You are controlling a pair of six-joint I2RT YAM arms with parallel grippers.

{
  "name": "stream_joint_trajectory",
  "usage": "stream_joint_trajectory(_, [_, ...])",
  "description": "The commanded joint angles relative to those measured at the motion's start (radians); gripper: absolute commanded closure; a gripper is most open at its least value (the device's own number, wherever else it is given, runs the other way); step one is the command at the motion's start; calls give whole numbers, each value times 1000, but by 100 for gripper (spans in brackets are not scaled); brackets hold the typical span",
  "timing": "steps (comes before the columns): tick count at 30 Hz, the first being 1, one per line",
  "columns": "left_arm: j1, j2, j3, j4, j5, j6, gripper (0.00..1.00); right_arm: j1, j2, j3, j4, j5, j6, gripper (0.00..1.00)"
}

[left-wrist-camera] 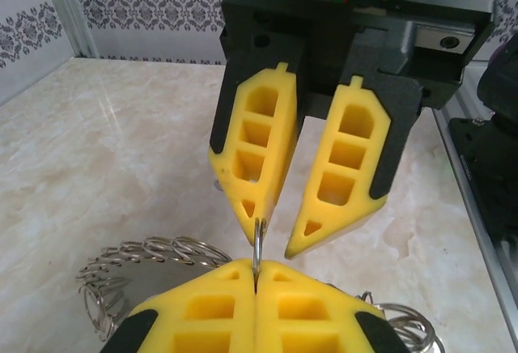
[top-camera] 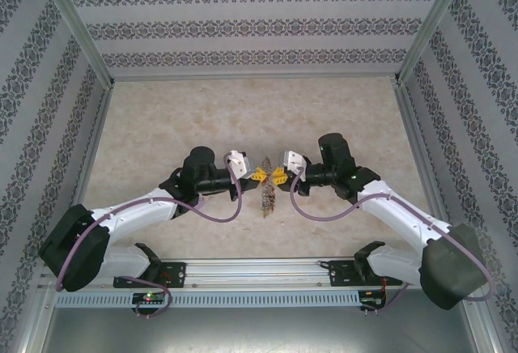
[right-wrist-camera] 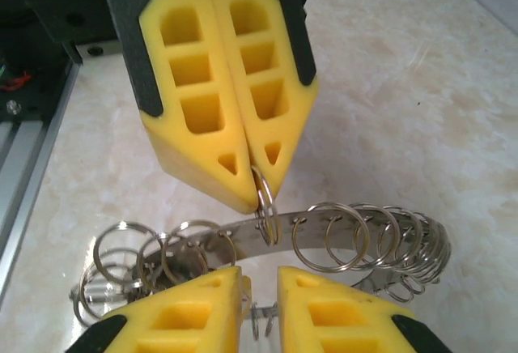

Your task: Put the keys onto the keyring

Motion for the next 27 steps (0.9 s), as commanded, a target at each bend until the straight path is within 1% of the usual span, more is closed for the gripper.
stream_joint_trajectory(1, [3, -19, 7, 113, 48, -42, 100, -11, -38, -19, 50, -49, 41, 79])
stream_joint_trajectory(5, [3, -15, 20, 103, 65, -42, 100, -11, -52, -12, 78, -67, 61, 78])
stream_joint_trajectory(11, [4, -3, 28, 125, 75, -61, 100, -13, -36, 9, 104, -108, 81, 80])
stream_joint_trajectory(20, [4, -13, 23, 131, 78, -72, 100, -11, -5, 20, 78, -87, 41, 82])
stream_joint_trajectory(22, [4, -15, 22, 126, 78, -71, 100, -11, 0, 26, 82, -90, 41, 86])
stream_joint_trajectory(27, [4, -19, 26, 97, 73, -59, 100, -8, 0, 39, 80, -98, 43, 91])
